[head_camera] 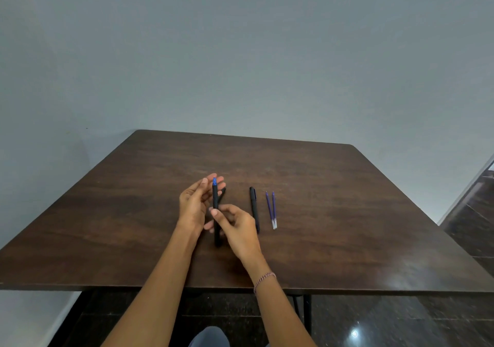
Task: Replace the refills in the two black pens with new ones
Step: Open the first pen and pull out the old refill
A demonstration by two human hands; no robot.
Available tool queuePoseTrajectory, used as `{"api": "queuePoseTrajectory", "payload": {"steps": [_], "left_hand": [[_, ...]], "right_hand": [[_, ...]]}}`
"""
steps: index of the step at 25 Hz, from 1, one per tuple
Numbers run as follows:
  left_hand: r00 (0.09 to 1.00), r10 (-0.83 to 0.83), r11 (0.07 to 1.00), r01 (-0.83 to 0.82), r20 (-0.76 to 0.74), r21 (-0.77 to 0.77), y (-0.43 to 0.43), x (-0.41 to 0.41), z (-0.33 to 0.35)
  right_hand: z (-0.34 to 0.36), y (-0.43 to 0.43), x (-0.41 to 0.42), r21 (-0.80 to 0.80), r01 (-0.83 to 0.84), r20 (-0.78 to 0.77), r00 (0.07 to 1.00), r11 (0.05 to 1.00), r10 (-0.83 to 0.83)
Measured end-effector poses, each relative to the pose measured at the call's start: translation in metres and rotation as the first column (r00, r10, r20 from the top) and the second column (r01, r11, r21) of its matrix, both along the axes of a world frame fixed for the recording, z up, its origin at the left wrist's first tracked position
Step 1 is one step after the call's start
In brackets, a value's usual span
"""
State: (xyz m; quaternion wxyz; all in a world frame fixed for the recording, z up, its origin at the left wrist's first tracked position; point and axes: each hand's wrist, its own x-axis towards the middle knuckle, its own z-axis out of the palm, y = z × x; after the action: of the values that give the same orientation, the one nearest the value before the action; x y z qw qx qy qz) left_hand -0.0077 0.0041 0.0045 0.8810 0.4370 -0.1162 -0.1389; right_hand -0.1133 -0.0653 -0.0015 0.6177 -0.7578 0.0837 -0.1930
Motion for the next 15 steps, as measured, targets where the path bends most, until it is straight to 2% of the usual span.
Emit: {"api": "queuePoseTrajectory", "payload": {"steps": [4,8,15], "left_hand": [[0.992,-0.118,0.993,0.117,0.047,0.022,0.002,0.003,-0.002],[0.984,-0.157,0.986,0.152,0.083,0.068,-0.001,0.011,-0.009],[0.964,-0.262,0.964,0.263,0.049,-0.033,0.001,0.013,-0.009]], "right_hand": [[0.003,-0.002,0.015,0.171,-0.172,0.037,0.985,0.970,0.168],[-0.006,-0.010,0.012,0.246,-0.326,0.098,0.945,0.913,0.311],[-0.008,-0.015,0.017,0.373,-0.301,0.123,0.953,0.877,0.275]]}}
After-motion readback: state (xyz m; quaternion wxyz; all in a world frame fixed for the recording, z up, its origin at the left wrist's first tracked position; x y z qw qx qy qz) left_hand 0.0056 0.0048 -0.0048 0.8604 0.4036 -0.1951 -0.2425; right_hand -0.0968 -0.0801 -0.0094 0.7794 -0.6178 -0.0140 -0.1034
